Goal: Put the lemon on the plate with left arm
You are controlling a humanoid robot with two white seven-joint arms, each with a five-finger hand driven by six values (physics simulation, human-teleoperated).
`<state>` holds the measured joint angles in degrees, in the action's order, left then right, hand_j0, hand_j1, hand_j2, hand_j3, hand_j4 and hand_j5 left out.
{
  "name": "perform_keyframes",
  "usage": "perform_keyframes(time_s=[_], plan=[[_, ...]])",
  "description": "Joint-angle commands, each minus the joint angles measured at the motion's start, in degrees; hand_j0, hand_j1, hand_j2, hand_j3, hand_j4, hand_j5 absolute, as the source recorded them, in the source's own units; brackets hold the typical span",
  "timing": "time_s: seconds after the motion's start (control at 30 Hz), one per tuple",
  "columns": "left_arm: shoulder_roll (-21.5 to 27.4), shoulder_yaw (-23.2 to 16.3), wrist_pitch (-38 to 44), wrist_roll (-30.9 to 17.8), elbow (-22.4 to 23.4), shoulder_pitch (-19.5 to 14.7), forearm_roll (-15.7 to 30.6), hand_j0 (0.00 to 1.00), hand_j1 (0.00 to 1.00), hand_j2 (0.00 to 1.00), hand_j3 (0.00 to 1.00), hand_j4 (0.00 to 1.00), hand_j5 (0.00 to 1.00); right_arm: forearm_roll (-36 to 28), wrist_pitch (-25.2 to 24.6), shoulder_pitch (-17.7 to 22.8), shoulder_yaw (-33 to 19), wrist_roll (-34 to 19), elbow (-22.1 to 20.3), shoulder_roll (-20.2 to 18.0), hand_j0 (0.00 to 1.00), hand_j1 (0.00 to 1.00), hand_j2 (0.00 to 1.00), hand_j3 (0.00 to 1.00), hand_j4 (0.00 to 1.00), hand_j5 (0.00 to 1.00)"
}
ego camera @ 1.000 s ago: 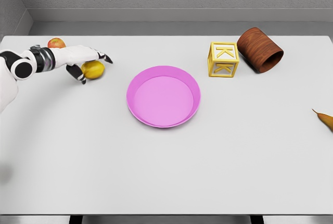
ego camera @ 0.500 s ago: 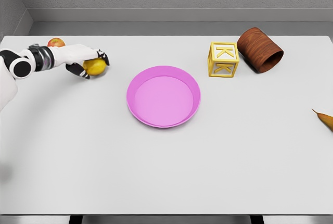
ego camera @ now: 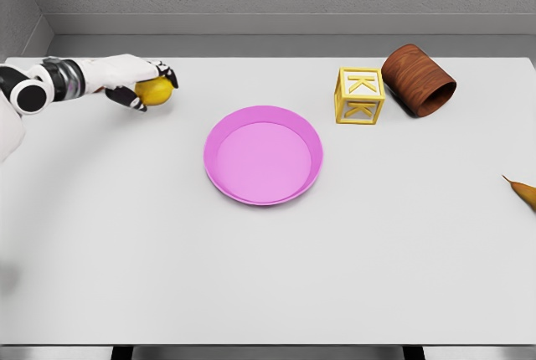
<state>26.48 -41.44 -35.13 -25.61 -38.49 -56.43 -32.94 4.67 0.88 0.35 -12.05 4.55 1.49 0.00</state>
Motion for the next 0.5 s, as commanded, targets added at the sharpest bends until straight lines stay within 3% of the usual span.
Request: perform_keyframes(time_s=[0.0, 0.47], plan=[[-0.2, 0.22, 0.13, 0.03, -0.27, 0.0, 0.42, 0.45, 0.45, 0.45, 0.45, 0.45, 0.45, 0.07, 0.0, 0.0, 0.01, 0.02, 0.01, 0.0, 1.0, 1.0, 1.0, 1.0, 1.0, 1.0], [-1.34, 0.13, 0.13, 0.12, -2.91, 0.35, 2.35, 0.45, 0.45, 0.45, 0.45, 0.45, 0.45, -0.01, 0.0, 0.0, 0.01, -0.07, 0.01, 0.0, 1.0, 1.0, 1.0, 1.0, 1.0, 1.0]])
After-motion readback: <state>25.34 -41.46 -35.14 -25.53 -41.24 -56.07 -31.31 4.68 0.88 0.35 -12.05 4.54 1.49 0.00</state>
